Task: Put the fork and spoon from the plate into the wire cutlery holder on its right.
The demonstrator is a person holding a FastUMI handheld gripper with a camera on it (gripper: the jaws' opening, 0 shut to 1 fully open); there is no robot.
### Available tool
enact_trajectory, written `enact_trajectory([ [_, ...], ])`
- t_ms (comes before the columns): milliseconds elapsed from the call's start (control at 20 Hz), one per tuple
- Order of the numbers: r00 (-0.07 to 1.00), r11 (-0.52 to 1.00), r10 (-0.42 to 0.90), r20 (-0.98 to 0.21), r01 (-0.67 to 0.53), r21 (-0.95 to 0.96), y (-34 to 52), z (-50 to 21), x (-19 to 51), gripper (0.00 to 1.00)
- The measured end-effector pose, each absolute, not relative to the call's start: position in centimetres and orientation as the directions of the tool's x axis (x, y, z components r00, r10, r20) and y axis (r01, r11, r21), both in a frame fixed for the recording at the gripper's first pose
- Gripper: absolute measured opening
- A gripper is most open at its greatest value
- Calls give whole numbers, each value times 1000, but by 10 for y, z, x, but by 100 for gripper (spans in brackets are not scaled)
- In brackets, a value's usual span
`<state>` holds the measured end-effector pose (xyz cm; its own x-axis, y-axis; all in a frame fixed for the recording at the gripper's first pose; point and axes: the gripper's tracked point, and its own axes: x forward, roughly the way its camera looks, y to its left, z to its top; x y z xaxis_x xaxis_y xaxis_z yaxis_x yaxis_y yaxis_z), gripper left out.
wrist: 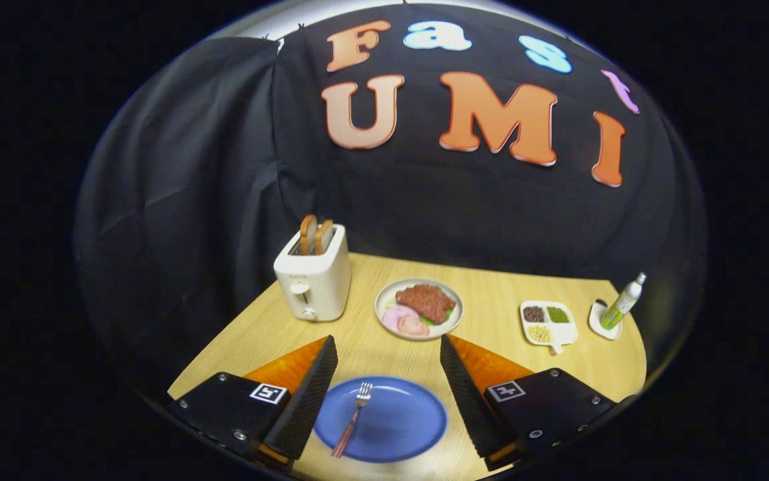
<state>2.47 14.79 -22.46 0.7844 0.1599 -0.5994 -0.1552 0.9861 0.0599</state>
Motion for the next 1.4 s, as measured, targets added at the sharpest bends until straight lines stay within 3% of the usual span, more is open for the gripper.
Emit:
enact_trajectory([
  [300, 473, 982, 173, -864, -154, 113, 165, -314, -9, 92],
  [500, 320, 979, 189, -928, -138, 151, 173, -350, -22, 90],
  [700, 207, 976, 196, -959, -131, 171, 179, -371, -34, 82],
  [1100, 34, 980, 173, -984, -110, 168, 189, -407, -45, 52],
  [1400, 5, 989, 126, -992, -76, 125, 189, -418, -46, 19],
])
